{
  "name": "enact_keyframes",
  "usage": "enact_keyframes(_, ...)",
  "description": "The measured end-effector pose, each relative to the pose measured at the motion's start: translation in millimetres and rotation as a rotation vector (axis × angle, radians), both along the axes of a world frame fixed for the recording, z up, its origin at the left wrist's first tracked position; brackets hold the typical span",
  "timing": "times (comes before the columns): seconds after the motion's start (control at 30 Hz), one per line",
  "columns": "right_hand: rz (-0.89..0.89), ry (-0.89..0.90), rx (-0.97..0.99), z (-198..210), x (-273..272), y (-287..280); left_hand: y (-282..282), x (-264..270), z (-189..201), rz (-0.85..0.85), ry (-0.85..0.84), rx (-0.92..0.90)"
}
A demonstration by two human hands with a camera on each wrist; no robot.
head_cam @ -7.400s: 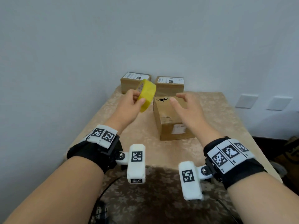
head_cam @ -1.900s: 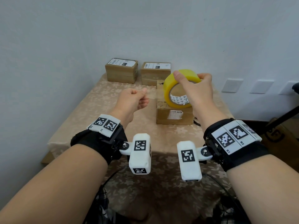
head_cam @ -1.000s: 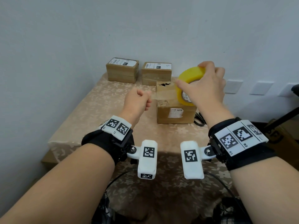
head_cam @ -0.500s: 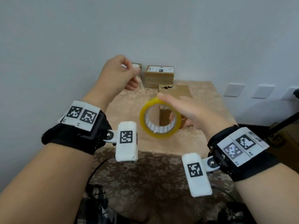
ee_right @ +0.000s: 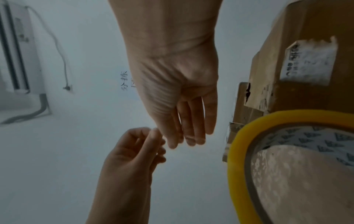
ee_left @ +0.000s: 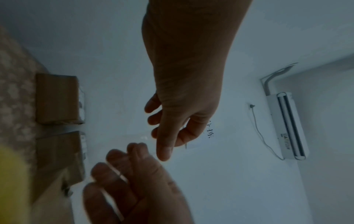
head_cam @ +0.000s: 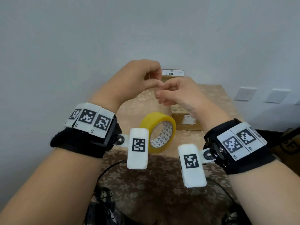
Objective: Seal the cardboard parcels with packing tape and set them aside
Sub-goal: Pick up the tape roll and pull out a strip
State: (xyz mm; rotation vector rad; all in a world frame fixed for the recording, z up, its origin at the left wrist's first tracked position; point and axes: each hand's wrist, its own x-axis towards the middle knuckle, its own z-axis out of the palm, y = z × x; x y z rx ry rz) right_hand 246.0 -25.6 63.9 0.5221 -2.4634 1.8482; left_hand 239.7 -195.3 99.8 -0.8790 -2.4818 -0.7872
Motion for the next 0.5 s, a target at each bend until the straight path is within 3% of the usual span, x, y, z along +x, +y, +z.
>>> enact_keyframes(0.23, -0.234, 0.057, 0.043, -2.8, -7.8, -12.6, 13.2, -13.7, -30.0, 0.135, -0.047, 0.250)
enact_keyframes(0.3, -0.299, 0.040, -0.007, -4.7, -10.1, -10.0, 15.0, -15.4, -35.1, 0.213, -0.200, 0.340)
enact_keyframes(0.37, -0.343, 0.036, -0.069, -7.0, -11.7, -6.6, 13.2, -15.0, -40.5, 0.262, -0.429, 0.302)
enact_keyframes(0.43, -0.372, 0.035, -0.113, -9.1, -13.4, -4.1, 11.1, -10.7, -49.1, 0.221, -0.744, 0.208)
enact_keyframes(0.5, -0.401, 0.023, -0.135, -10.6, -15.0, -1.5, 9.8, -8.4, -60.2, 0.107, -0.923, 0.176)
